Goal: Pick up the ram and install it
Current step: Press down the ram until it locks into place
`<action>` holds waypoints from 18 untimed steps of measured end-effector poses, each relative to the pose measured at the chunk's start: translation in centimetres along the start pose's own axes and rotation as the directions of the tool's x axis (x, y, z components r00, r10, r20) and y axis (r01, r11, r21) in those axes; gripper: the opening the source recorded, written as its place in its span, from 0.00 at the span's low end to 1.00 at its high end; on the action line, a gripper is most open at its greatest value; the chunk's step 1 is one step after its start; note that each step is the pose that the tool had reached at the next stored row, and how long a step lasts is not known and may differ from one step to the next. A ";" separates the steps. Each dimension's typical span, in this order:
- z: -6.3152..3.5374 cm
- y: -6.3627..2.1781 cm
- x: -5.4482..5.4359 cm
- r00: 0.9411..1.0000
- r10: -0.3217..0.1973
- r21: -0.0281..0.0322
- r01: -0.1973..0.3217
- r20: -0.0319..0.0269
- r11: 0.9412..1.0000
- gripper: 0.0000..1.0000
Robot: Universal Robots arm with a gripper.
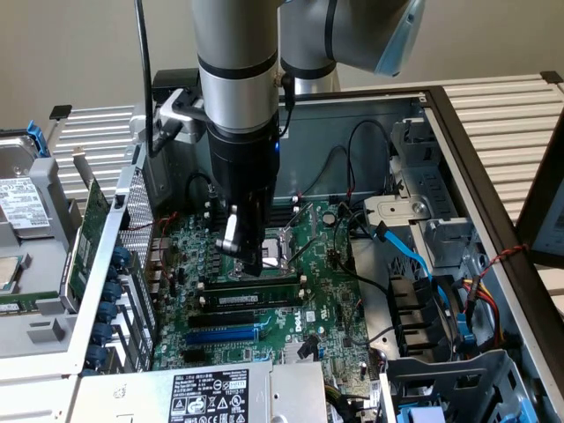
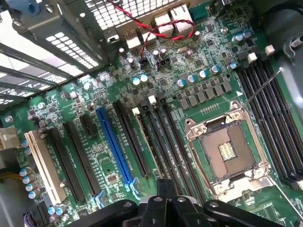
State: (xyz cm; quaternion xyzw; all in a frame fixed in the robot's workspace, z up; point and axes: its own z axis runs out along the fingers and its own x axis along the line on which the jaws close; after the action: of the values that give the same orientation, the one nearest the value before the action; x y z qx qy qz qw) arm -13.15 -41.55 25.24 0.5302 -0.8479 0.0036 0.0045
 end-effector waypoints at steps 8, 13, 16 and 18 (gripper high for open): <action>0.06 0.00 0.0 0.993 0.117 -0.001 -0.117 0.000 0.993 0.11; 0.11 0.00 0.0 0.981 0.195 -0.002 -0.195 -0.001 0.981 0.11; 0.15 0.00 0.0 0.971 0.240 -0.003 -0.240 -0.001 0.971 0.11; 0.17 0.00 0.0 0.963 0.270 -0.003 -0.270 -0.001 0.963 0.11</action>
State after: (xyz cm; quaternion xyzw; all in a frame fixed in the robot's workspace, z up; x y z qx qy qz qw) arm -13.15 -41.55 25.07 0.4099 -0.9121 0.0030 0.0049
